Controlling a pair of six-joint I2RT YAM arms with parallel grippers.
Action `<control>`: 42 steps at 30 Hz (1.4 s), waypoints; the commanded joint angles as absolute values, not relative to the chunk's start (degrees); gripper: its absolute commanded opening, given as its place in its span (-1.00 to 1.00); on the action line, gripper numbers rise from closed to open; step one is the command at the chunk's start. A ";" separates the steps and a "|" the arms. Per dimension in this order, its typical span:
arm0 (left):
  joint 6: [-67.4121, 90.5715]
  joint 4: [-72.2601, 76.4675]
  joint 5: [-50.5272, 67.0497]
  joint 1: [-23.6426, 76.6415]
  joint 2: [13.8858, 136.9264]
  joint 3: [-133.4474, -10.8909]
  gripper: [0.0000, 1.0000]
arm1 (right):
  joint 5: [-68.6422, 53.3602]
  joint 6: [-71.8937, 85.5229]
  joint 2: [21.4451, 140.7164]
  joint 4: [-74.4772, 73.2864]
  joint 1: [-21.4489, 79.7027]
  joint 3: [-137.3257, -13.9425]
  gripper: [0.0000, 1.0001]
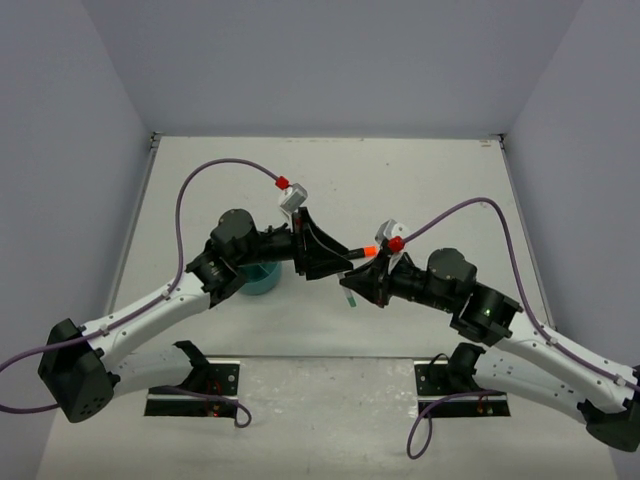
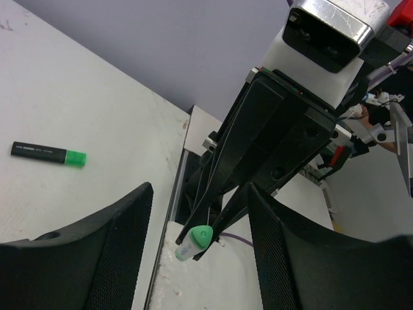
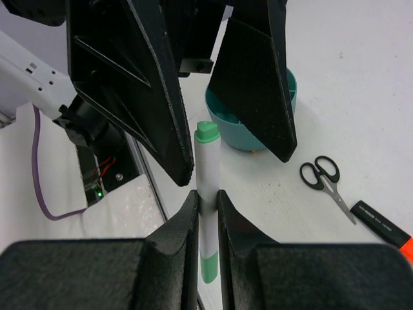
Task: Sort the stationery into containers
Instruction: Place the pen in the storage box.
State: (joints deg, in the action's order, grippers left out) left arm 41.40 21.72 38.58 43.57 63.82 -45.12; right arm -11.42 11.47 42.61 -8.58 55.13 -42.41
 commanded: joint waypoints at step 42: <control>34.80 -13.92 -44.04 31.03 67.86 -53.44 -1.00 | 10.24 16.00 41.42 -6.78 55.28 -38.86 0.98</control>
